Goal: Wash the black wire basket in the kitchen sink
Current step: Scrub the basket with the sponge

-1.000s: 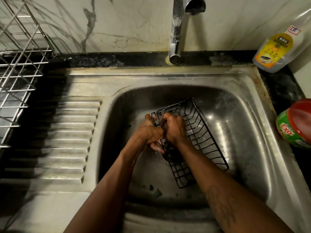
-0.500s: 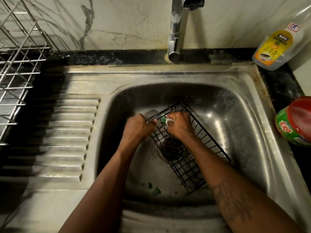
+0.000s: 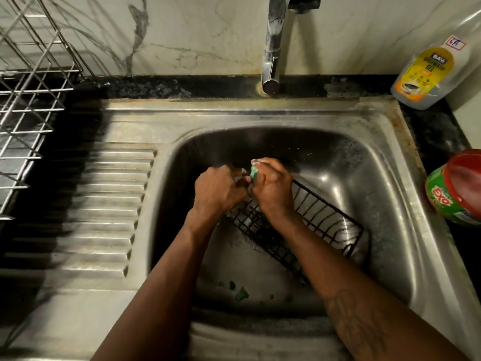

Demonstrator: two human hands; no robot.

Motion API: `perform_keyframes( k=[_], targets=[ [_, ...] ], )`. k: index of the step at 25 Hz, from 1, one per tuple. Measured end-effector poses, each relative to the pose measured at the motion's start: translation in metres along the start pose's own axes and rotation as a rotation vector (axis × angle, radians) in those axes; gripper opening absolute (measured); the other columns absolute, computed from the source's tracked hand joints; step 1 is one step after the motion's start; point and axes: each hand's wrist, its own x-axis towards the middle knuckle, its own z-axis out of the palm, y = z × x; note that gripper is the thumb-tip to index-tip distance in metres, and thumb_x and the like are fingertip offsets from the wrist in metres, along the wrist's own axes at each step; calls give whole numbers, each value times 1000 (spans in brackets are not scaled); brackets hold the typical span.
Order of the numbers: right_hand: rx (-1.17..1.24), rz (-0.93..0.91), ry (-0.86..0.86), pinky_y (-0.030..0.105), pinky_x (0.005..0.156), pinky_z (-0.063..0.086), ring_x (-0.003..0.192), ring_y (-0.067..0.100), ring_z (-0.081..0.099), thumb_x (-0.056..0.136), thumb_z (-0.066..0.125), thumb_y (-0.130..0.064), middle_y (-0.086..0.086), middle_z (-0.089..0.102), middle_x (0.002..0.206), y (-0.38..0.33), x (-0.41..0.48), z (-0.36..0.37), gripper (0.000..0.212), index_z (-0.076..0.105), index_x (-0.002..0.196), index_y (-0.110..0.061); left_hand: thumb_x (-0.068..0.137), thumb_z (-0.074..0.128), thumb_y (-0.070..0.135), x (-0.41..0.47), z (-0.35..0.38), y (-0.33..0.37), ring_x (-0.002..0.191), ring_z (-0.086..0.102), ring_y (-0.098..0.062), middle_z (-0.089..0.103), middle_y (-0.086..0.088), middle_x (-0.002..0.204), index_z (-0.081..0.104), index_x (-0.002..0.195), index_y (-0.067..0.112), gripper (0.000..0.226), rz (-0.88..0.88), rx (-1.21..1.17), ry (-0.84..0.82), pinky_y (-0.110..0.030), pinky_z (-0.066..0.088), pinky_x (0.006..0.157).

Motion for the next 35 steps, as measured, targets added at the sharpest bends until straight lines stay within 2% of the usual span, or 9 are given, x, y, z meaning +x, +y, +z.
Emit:
perform_keyframes(
  k=[4,8,11,17,19,23,28,32,35],
  targets=[
    [82,-143,-255,32,96,54,105,29,69,81,74,-1,19,72,113,-7,-2,7,29,75,110,1,81,50,38,0,-4,-6,79,68,-30,57,0,72,63,77,20,23,43,3,-249,-31,43,62],
    [-190,-126,-189,25,65,58,77,23,70,84,67,8,13,72,98,-4,14,-3,26,76,106,-3,91,54,22,8,0,-7,75,73,-28,74,-9,82,73,94,4,26,-117,-215,-396,-39,62,70],
    [-256,-75,-104,34,54,59,67,23,65,87,60,6,11,69,90,-2,19,-7,30,75,111,-3,92,59,28,10,5,-9,57,69,-10,76,-5,87,73,95,13,21,-232,-169,-431,-20,56,50],
    [-105,-186,-429,37,87,53,102,22,63,100,57,-17,9,65,114,-21,11,4,17,70,110,-13,89,59,24,12,-2,-8,51,71,-15,74,-5,68,74,85,10,21,-367,-285,-298,-25,58,51],
    [-125,-159,-409,44,79,53,90,18,62,102,53,-29,2,64,100,-20,14,7,20,69,97,-18,93,58,14,11,0,-7,56,74,-19,77,-9,73,73,92,4,18,-431,-419,-334,-30,63,55],
    [-232,-119,-259,38,71,58,89,28,65,86,58,5,12,69,100,-8,11,-13,32,75,110,-6,96,60,9,14,3,-3,70,78,-20,79,-10,81,71,105,0,17,-556,-539,-459,-28,62,56],
    [-272,215,13,36,60,57,74,27,63,88,58,-1,10,64,94,24,28,-61,26,73,107,-10,92,65,8,13,3,-1,71,78,-25,77,-12,72,69,101,-1,13,-633,-593,-503,-43,64,82],
    [-239,85,-257,20,70,37,88,15,59,95,53,-8,3,59,106,-11,18,-19,27,70,115,-14,93,64,3,10,6,3,66,77,-28,76,-15,69,67,104,-7,15,-608,-589,-495,-44,65,69],
    [-215,-81,-431,31,71,39,91,23,59,103,46,-17,7,63,106,-33,9,2,24,67,113,-14,95,63,4,7,3,4,72,78,-30,77,-16,72,68,102,-6,13,-577,-572,-473,-47,65,76]
  ],
)
